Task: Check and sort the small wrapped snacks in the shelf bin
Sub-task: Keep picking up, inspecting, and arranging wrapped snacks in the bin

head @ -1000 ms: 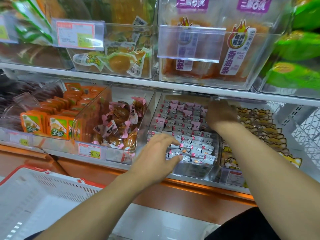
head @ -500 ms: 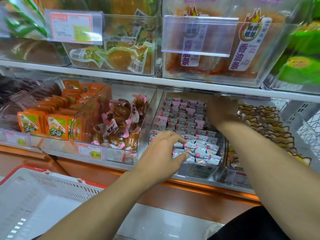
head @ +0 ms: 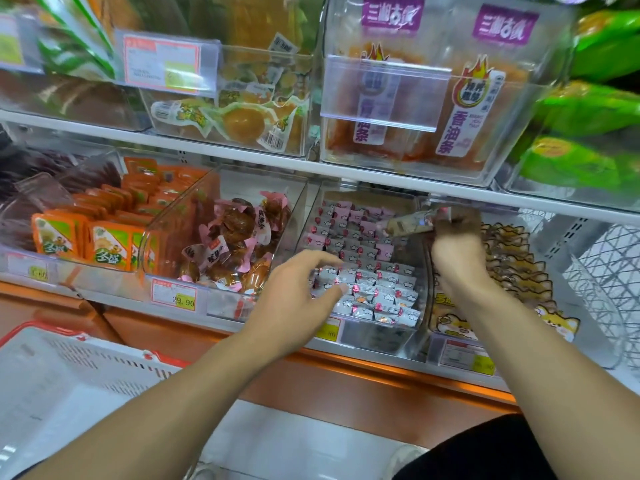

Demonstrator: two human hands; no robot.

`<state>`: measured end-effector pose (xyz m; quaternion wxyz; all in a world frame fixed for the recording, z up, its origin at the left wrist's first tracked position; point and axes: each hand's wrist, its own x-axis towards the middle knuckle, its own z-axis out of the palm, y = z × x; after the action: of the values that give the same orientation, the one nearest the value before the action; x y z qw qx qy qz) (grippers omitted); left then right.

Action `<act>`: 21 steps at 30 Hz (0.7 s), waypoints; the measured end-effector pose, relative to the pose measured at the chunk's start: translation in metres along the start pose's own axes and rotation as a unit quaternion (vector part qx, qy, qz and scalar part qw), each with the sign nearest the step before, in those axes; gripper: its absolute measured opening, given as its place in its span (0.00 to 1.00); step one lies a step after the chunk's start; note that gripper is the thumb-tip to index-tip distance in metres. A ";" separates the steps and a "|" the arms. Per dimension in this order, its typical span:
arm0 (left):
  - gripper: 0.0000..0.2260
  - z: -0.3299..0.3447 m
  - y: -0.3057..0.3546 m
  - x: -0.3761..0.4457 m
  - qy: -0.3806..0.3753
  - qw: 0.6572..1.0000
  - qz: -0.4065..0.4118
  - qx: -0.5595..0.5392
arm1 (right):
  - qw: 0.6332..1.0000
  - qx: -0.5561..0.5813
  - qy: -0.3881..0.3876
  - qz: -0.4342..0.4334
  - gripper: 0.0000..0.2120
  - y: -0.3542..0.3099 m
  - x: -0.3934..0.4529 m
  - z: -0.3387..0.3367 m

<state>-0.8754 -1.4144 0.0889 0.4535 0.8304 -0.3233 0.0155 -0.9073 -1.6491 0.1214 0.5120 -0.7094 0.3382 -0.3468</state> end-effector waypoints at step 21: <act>0.13 -0.058 0.001 -0.018 -0.044 0.875 -0.244 -0.416 | 0.838 0.227 -0.423 0.261 0.20 -0.016 -0.100 0.019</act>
<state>-0.8747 -1.3614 0.1181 0.7314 0.6177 -0.1068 -0.2684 -0.9422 -1.5521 0.1175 0.8232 -0.5366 0.1732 0.0665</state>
